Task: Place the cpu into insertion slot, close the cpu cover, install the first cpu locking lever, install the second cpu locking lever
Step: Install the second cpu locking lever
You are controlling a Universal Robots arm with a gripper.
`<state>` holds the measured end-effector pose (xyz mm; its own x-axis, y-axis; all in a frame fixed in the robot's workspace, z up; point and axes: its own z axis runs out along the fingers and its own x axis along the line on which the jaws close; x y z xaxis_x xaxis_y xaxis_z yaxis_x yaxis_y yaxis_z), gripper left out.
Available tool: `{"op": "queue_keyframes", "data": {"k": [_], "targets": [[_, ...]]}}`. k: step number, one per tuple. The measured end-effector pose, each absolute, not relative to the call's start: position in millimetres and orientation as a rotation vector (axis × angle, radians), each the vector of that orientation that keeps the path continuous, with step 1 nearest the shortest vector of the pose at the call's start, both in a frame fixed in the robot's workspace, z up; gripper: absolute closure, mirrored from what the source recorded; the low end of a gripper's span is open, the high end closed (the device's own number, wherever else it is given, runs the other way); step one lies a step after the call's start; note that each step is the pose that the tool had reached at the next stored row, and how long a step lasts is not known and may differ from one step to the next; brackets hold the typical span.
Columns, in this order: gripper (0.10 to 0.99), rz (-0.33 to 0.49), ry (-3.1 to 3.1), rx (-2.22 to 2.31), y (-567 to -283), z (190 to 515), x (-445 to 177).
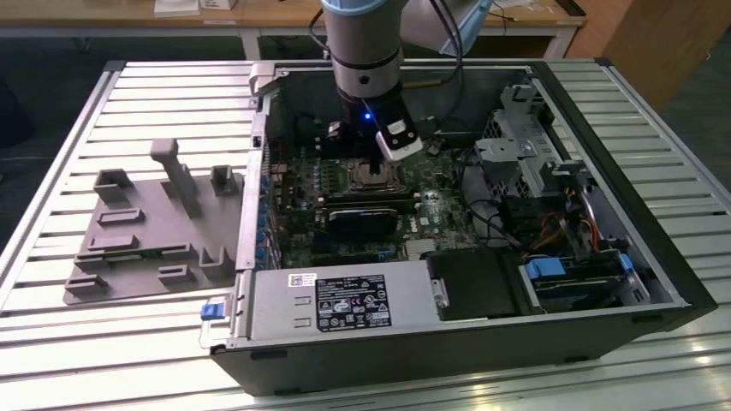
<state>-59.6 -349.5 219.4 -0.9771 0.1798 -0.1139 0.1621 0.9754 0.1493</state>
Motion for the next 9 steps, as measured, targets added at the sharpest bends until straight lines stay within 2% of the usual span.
{"op": "queue_keyframes", "data": {"k": [9], "targets": [[0.984, 0.21, 2.996, 0.26, -346.5, 219.5, -57.7]]}}
